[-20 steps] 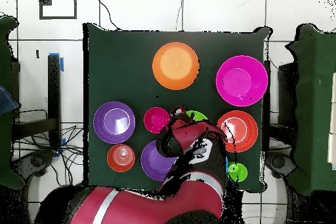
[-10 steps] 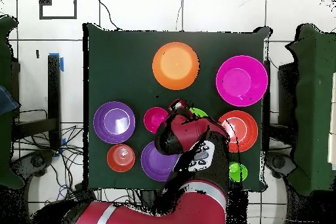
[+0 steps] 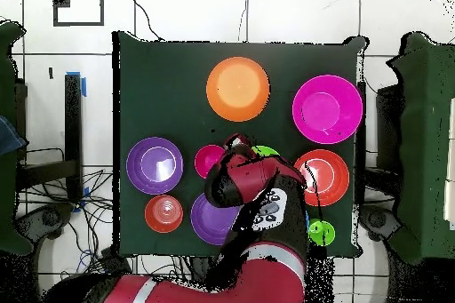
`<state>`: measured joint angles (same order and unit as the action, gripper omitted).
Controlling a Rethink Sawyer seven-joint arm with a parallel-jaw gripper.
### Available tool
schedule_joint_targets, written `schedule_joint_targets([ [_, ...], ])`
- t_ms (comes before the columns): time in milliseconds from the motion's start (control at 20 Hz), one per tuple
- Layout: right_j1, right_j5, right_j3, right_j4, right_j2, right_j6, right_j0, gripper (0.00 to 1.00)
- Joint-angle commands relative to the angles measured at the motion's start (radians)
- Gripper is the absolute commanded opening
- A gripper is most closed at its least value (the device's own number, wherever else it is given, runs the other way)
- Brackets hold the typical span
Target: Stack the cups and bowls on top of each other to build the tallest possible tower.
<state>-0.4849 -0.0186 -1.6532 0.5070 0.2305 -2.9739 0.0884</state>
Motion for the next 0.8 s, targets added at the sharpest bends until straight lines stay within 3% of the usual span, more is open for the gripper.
schedule_joint_targets([
  [50, 0.017, 0.137, -0.023, 0.022, -0.106, 0.085, -0.02, 1.0],
  [250, 0.006, 0.185, -0.034, 0.013, -0.132, 0.104, -0.003, 1.0],
  [800, 0.025, 0.156, -0.037, 0.007, -0.13, 0.059, -0.007, 1.0],
])
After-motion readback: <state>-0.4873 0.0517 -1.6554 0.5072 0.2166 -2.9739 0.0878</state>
